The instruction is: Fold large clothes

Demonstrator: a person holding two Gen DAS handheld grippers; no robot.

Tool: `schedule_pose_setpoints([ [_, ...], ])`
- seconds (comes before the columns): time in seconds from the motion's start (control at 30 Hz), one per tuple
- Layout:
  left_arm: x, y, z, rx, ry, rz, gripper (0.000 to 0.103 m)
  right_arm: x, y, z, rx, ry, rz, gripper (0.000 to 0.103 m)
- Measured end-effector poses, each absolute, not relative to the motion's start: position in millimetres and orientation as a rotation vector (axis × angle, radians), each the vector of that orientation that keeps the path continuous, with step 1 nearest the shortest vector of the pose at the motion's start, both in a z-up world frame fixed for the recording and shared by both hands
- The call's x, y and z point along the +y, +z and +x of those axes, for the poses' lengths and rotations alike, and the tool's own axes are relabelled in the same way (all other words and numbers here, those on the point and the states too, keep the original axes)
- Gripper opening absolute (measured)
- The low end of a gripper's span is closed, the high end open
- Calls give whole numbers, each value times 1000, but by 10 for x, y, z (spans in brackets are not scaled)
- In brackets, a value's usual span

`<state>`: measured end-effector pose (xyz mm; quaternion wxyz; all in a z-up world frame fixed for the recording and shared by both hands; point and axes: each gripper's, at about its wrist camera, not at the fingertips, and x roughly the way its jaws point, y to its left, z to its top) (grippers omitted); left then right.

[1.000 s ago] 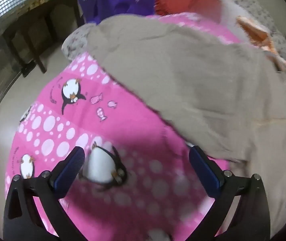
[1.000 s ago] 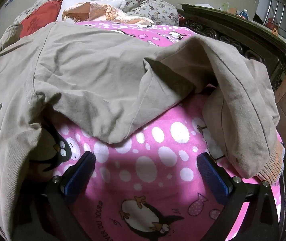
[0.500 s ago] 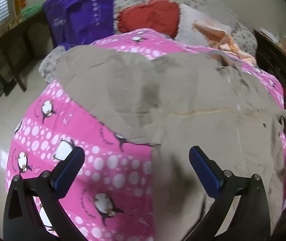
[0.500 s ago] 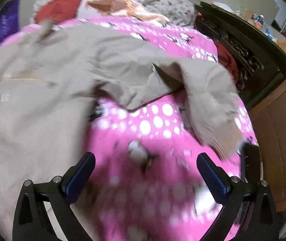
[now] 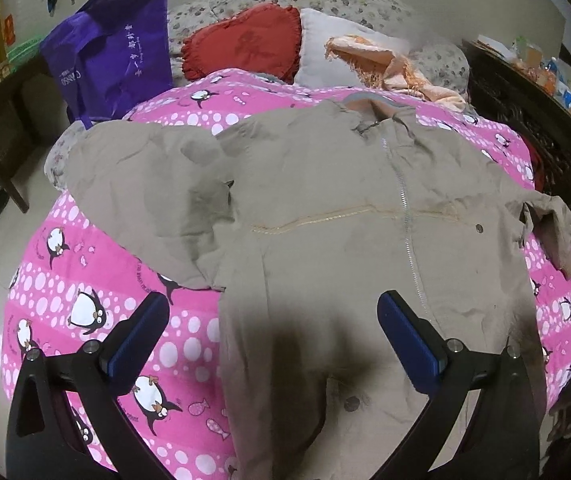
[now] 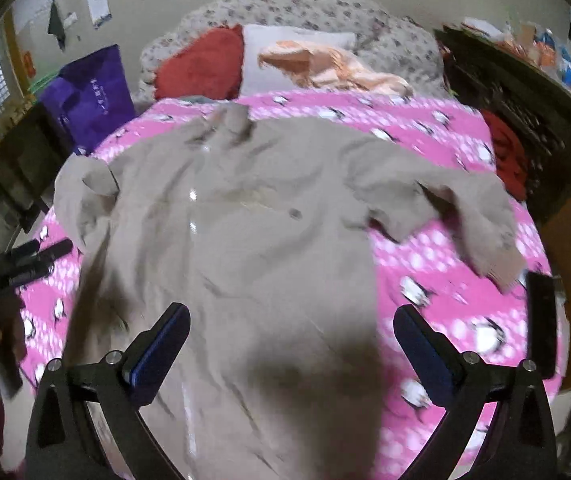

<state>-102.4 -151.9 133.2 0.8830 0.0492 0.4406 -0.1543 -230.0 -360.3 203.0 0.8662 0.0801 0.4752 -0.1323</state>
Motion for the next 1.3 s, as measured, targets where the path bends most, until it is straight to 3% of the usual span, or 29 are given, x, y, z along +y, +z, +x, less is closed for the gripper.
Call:
schedule_pose_setpoints([
  [0.4,-1482,1324,-995,906,-301,96,103,-3055,1754,-1593,966,-255,124,102],
  [1.3,-1553,1189,-865,920,-281,108,103,-2991,1529,-1340,980,-314,127,102],
])
